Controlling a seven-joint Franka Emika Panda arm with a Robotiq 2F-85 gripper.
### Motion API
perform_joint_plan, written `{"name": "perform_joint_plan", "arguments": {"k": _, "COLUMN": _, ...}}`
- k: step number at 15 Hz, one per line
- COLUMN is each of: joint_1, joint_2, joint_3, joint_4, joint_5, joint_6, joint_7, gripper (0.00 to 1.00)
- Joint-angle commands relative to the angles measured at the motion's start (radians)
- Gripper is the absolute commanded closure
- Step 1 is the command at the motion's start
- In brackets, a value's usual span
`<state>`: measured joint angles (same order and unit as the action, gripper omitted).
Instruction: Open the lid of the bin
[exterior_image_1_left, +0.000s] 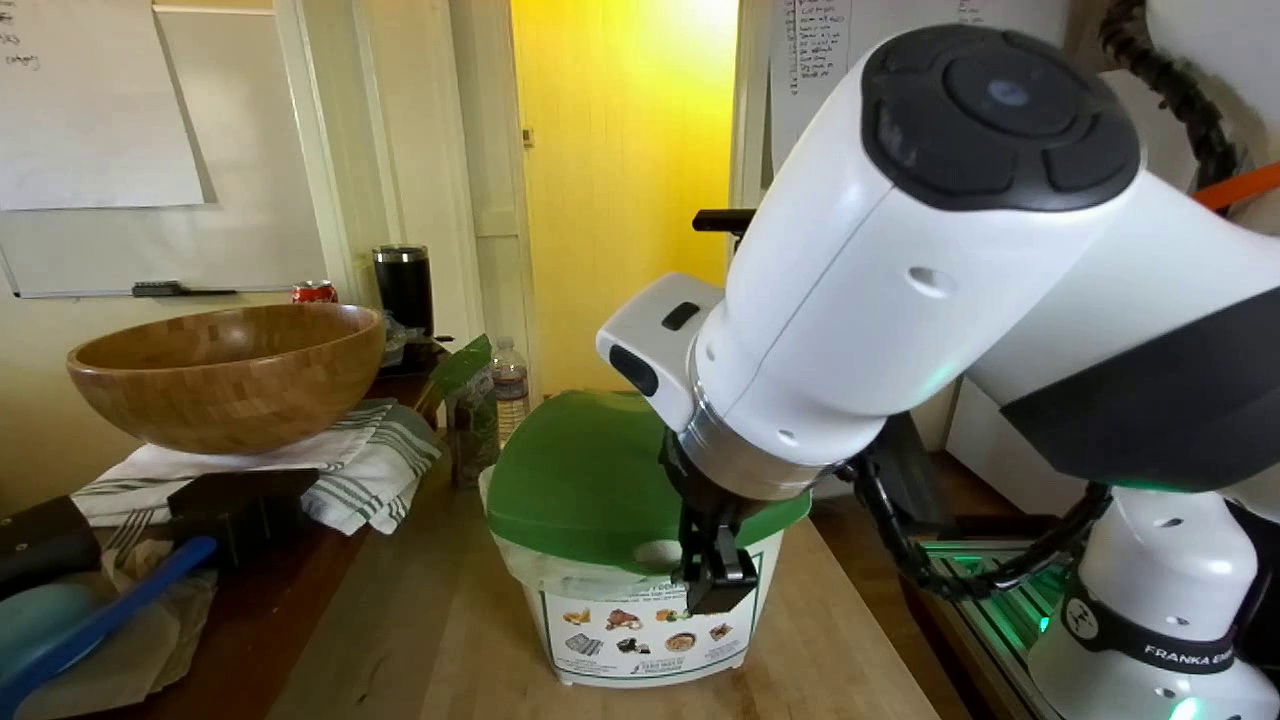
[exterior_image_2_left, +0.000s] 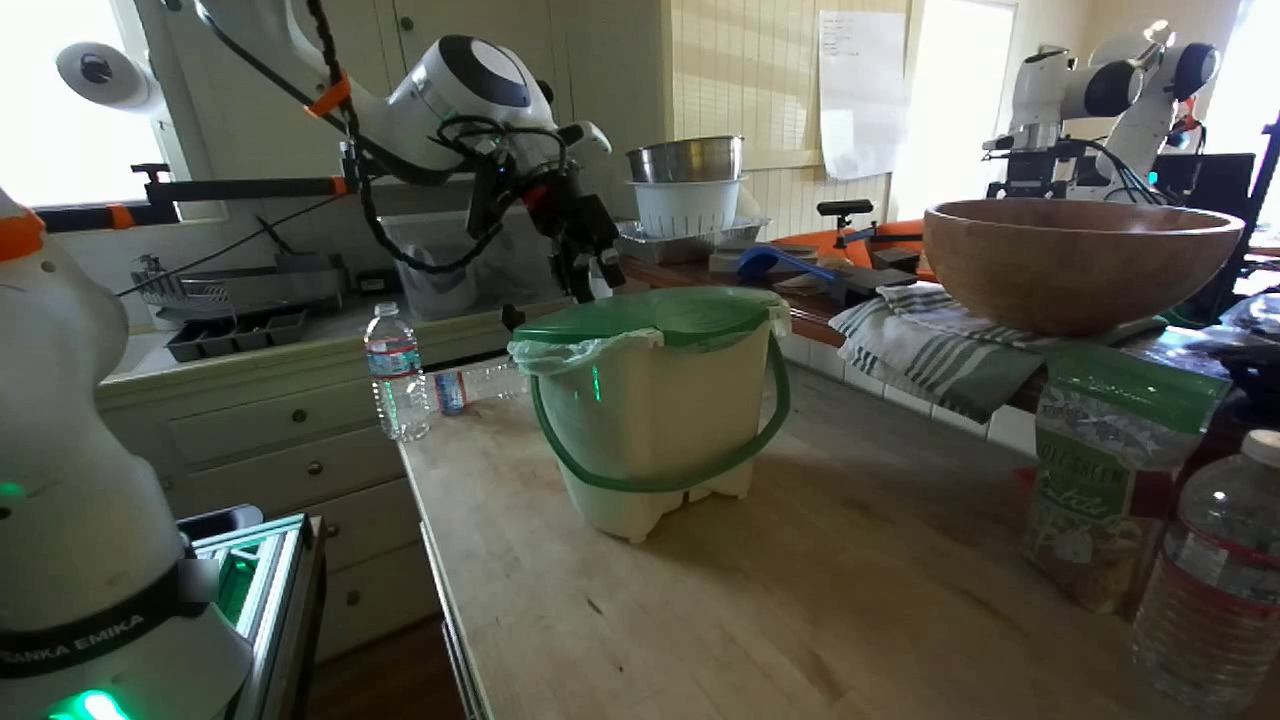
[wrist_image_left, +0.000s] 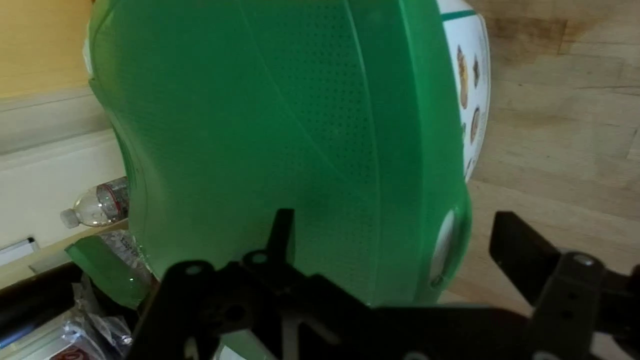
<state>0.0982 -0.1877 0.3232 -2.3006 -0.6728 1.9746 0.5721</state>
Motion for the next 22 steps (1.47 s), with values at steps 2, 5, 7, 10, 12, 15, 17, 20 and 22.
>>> {"name": "perform_joint_plan", "arguments": {"k": 2, "joint_1": 0.030, "joint_2": 0.050, "joint_3": -0.016, "joint_4": 0.029, "joint_5": -0.069, "joint_6": -0.054, "joint_7": -0.019, "gripper": 0.00}}
{"name": "perform_joint_plan", "arguments": {"k": 5, "joint_1": 0.042, "joint_2": 0.061, "joint_3": -0.019, "joint_4": 0.032, "joint_5": -0.106, "joint_6": -0.075, "joint_7": -0.019, "gripper": 0.00}}
{"name": "perform_joint_plan", "arguments": {"k": 7, "joint_1": 0.051, "joint_2": 0.068, "joint_3": -0.020, "joint_4": 0.037, "joint_5": -0.123, "joint_6": -0.092, "joint_7": -0.021, "gripper": 0.00}}
{"name": "perform_joint_plan", "arguments": {"k": 10, "joint_1": 0.063, "joint_2": 0.078, "joint_3": -0.020, "joint_4": 0.046, "joint_5": -0.143, "joint_6": -0.125, "joint_7": -0.022, "gripper": 0.00}}
{"name": "perform_joint_plan", "arguments": {"k": 12, "joint_1": 0.070, "joint_2": 0.084, "joint_3": -0.022, "joint_4": 0.051, "joint_5": -0.152, "joint_6": -0.144, "joint_7": -0.024, "gripper": 0.00}}
{"name": "perform_joint_plan", "arguments": {"k": 15, "joint_1": 0.078, "joint_2": 0.100, "joint_3": -0.027, "joint_4": 0.057, "joint_5": -0.153, "joint_6": -0.153, "joint_7": -0.027, "gripper": 0.00}}
{"name": "perform_joint_plan", "arguments": {"k": 17, "joint_1": 0.083, "joint_2": 0.110, "joint_3": -0.029, "joint_4": 0.062, "joint_5": -0.149, "joint_6": -0.155, "joint_7": -0.035, "gripper": 0.00}}
{"name": "perform_joint_plan", "arguments": {"k": 20, "joint_1": 0.089, "joint_2": 0.119, "joint_3": -0.033, "joint_4": 0.068, "joint_5": -0.153, "joint_6": -0.161, "joint_7": -0.042, "gripper": 0.00}}
{"name": "perform_joint_plan", "arguments": {"k": 22, "joint_1": 0.091, "joint_2": 0.128, "joint_3": -0.034, "joint_4": 0.068, "joint_5": -0.155, "joint_6": -0.163, "joint_7": -0.042, "gripper": 0.00}}
